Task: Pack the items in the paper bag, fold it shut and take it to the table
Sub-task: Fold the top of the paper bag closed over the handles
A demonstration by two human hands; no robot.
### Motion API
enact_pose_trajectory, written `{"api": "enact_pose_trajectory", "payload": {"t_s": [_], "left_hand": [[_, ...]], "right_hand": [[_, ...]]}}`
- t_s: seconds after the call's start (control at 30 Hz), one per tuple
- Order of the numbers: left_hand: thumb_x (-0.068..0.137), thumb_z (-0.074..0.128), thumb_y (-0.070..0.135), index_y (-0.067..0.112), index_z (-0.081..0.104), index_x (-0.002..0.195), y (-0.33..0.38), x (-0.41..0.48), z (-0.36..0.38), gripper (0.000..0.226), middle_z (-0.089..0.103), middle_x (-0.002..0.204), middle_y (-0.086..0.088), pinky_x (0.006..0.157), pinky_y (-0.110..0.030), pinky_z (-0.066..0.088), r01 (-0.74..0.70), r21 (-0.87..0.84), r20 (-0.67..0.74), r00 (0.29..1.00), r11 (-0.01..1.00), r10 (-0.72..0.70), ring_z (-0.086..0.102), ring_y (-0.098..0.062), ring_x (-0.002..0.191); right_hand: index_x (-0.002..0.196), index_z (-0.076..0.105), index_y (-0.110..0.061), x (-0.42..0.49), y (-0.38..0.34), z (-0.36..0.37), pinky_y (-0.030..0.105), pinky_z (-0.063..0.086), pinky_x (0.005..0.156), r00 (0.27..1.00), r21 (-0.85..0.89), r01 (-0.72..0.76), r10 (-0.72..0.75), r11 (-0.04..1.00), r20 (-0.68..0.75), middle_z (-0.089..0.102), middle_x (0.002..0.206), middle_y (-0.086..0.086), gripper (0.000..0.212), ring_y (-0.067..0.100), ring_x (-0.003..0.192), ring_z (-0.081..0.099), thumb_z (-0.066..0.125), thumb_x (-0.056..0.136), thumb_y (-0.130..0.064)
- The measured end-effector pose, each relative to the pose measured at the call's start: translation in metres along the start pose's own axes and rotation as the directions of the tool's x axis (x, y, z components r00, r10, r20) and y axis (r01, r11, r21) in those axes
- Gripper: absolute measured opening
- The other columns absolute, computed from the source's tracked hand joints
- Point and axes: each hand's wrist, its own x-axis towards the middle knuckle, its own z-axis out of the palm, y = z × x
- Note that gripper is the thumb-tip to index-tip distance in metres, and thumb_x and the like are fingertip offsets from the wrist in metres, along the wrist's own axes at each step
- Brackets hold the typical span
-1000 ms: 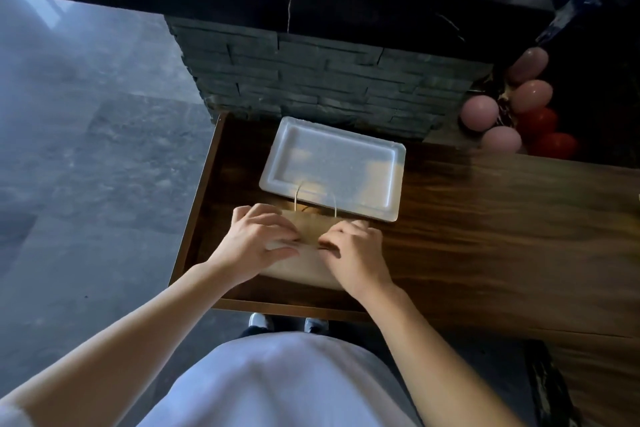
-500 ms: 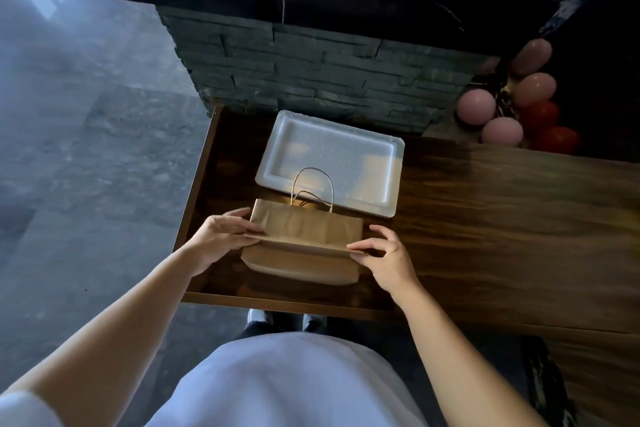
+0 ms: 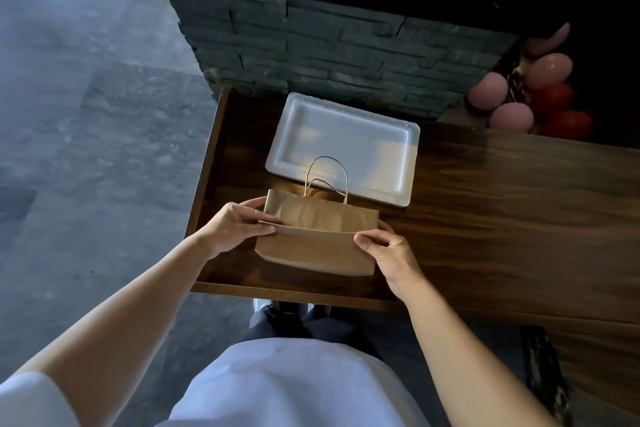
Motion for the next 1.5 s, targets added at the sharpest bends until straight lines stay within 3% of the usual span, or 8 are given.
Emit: {"api": "enact_pose_trajectory", "payload": {"t_s": [0.27, 0.4, 0.6, 0.7, 0.87, 1.03, 1.33, 1.5], "left_hand": [[0.085, 0.069, 0.013, 0.013, 0.079, 0.079, -0.01, 0.002, 0.007, 0.012, 0.051, 0.141, 0.01, 0.084, -0.022, 0.053, -0.057, -0.105, -0.045, 0.998, 0.993, 0.052, 0.053, -0.001, 0.123], [0.087, 0.065, 0.022, 0.003, 0.075, 0.079, -0.02, 0.003, 0.013, 0.023, 0.049, 0.146, 0.007, 0.087, -0.031, 0.053, -0.09, -0.298, -0.029, 0.996, 0.95, 0.085, 0.041, -0.011, 0.137], [0.078, 0.075, 0.005, 0.007, 0.076, 0.087, -0.03, 0.005, 0.021, 0.01, 0.047, 0.147, 0.001, 0.076, -0.032, 0.056, -0.084, -0.508, -0.057, 0.996, 0.857, 0.064, 0.054, -0.022, 0.126], [0.074, 0.07, -0.006, 0.009, 0.076, 0.081, -0.026, 0.006, 0.031, 0.017, 0.058, 0.133, 0.003, 0.065, -0.027, 0.056, -0.097, -0.559, -0.108, 0.993, 0.823, 0.043, 0.063, -0.016, 0.105], [0.075, 0.071, 0.01, 0.016, 0.066, 0.079, -0.028, 0.006, 0.049, 0.008, 0.063, 0.092, -0.001, 0.053, -0.025, 0.052, -0.137, -0.645, -0.234, 0.972, 0.751, -0.023, 0.062, -0.014, 0.076], [0.084, 0.063, 0.014, 0.016, 0.061, 0.082, -0.028, -0.001, 0.057, 0.004, 0.062, 0.084, -0.002, 0.052, -0.024, 0.05, -0.162, -0.67, -0.264, 0.964, 0.725, -0.028, 0.061, -0.014, 0.072], [0.083, 0.067, 0.02, 0.018, 0.062, 0.082, -0.011, -0.048, 0.055, 0.005, 0.066, 0.084, -0.001, 0.057, -0.026, 0.052, -0.321, -0.677, -0.375, 0.925, 0.662, 0.064, 0.064, -0.015, 0.072], [0.084, 0.066, 0.016, 0.018, 0.062, 0.083, -0.009, -0.148, 0.022, 0.004, 0.063, 0.073, 0.002, 0.052, -0.022, 0.05, -0.515, -0.618, -0.561, 0.818, 0.594, 0.126, 0.06, -0.011, 0.061]], "right_hand": [[0.074, 0.078, -0.019, -0.001, 0.008, 0.01, 0.046, 0.041, 0.106, 0.999, 0.183, 0.008, 0.001, 0.983, -0.05, 0.051, 0.138, 0.003, 0.036, 0.024, 0.126, 0.05, 0.082, 0.052, -0.048], [0.079, 0.078, -0.023, -0.002, 0.018, 0.009, 0.021, 0.05, 0.085, 0.998, 0.224, 0.062, -0.053, 0.973, -0.046, 0.066, 0.117, -0.001, 0.017, 0.017, 0.109, 0.06, 0.078, 0.065, -0.035], [0.087, 0.078, -0.027, 0.005, 0.029, -0.001, 0.016, 0.049, 0.081, 0.985, 0.206, 0.143, -0.16, 0.968, 0.069, 0.076, 0.094, -0.008, 0.018, 0.006, 0.095, 0.067, 0.079, 0.069, -0.028], [0.083, 0.078, -0.028, 0.013, 0.029, -0.001, 0.017, 0.051, 0.079, 0.98, 0.228, 0.164, -0.185, 0.96, 0.077, 0.076, 0.087, -0.009, 0.019, 0.004, 0.089, 0.067, 0.081, 0.064, -0.033], [0.079, 0.076, -0.027, 0.022, 0.025, 0.006, 0.021, 0.051, 0.076, 0.974, 0.297, 0.194, -0.219, 0.935, 0.054, 0.073, 0.08, -0.011, 0.02, 0.004, 0.083, 0.065, 0.082, 0.064, -0.037], [0.078, 0.073, -0.024, 0.016, 0.014, 0.006, 0.046, 0.043, 0.081, 0.982, 0.32, 0.122, -0.162, 0.94, 0.102, 0.069, 0.083, 0.001, 0.018, 0.025, 0.089, 0.059, 0.078, 0.067, -0.037], [0.078, 0.071, -0.021, -0.012, -0.04, 0.014, 0.046, 0.049, 0.074, 0.954, 0.257, 0.196, -0.244, 0.946, 0.172, 0.068, 0.087, 0.003, 0.009, 0.027, 0.09, 0.06, 0.074, 0.075, -0.028], [0.089, 0.067, -0.02, -0.065, -0.074, 0.075, 0.05, 0.055, 0.076, 0.88, 0.166, 0.247, -0.292, 0.955, 0.374, 0.07, 0.099, 0.003, 0.022, 0.026, 0.098, 0.063, 0.07, 0.079, -0.039]]}}
